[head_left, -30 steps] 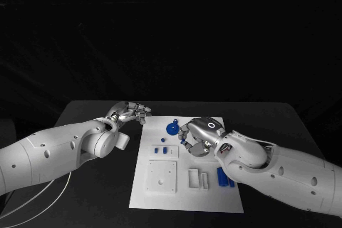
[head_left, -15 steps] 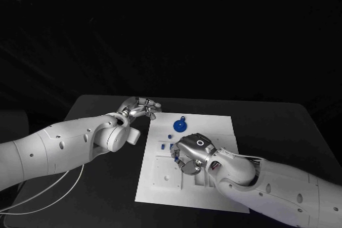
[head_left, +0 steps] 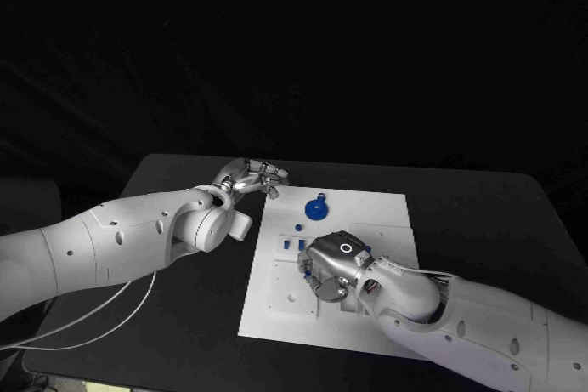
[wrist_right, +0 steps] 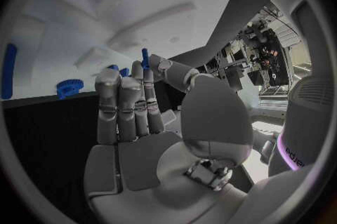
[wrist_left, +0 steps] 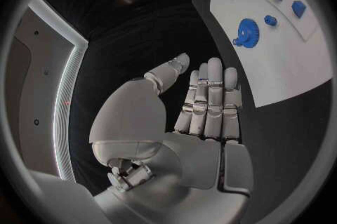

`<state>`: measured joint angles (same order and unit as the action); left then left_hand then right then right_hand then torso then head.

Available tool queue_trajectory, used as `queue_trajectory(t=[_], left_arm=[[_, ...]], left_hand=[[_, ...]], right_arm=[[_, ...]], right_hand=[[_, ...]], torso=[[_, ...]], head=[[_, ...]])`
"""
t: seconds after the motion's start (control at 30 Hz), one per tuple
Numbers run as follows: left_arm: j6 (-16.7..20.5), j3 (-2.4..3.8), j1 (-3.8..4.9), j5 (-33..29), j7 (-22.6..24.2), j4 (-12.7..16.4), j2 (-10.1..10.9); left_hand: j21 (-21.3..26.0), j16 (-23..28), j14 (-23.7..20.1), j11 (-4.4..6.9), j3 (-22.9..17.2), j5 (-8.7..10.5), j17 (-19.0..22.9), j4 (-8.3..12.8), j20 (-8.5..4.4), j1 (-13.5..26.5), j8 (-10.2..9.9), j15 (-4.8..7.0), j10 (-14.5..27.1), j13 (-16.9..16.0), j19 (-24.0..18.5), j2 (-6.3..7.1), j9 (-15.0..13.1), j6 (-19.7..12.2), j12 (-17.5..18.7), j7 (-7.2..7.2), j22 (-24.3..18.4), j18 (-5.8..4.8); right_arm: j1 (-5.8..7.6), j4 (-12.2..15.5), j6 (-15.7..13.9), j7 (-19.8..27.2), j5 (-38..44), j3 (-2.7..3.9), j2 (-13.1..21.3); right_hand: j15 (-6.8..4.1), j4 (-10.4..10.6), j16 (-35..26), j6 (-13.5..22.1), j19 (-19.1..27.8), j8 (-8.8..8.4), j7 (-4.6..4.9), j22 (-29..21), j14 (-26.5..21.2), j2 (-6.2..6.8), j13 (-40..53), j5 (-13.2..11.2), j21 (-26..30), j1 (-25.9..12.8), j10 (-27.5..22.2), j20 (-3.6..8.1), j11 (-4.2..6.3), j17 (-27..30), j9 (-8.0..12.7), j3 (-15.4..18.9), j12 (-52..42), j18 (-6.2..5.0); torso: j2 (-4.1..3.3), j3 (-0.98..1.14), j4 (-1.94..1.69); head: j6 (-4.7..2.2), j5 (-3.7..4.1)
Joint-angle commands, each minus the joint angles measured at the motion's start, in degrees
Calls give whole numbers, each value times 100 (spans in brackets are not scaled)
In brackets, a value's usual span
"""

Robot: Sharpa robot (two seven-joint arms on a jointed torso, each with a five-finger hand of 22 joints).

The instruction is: Assemble the parts on the task board

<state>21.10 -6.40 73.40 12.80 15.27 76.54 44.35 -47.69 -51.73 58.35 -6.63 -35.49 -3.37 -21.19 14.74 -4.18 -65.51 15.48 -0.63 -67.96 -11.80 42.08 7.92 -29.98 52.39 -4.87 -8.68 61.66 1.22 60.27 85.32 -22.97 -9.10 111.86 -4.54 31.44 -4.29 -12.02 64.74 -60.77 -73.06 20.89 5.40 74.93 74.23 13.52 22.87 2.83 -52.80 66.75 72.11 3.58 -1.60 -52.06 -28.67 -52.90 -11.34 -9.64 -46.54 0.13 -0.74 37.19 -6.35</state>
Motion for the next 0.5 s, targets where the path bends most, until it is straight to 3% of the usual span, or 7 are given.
queue_trajectory(t=[0.03,0.5], left_arm=[[4,5,7,-44,73,14,-7],[1,5,7,-44,67,-8,-13]], left_hand=[[35,26,46,3,40,0,-9,4,-69,22,24,-8,-31,9,39,-32,1,-10,7,12,8,112],[40,34,49,2,42,0,-15,4,-70,23,24,-8,-28,14,42,-30,4,-15,8,11,9,112]], right_arm=[[-6,-2,120,-8,123,-5,16],[-13,-57,206,25,95,-92,2]], right_hand=[[-51,4,-6,-17,-12,13,14,90,-1,-19,9,6,-32,51,230,33,2,10,-10,-27,-8,-536],[-50,0,-9,-15,-14,12,15,90,1,-25,17,6,-32,45,229,34,1,12,-14,-23,-4,-536]], torso=[[4,2,9],[4,1,5]], head=[[28,17],[75,-24]])
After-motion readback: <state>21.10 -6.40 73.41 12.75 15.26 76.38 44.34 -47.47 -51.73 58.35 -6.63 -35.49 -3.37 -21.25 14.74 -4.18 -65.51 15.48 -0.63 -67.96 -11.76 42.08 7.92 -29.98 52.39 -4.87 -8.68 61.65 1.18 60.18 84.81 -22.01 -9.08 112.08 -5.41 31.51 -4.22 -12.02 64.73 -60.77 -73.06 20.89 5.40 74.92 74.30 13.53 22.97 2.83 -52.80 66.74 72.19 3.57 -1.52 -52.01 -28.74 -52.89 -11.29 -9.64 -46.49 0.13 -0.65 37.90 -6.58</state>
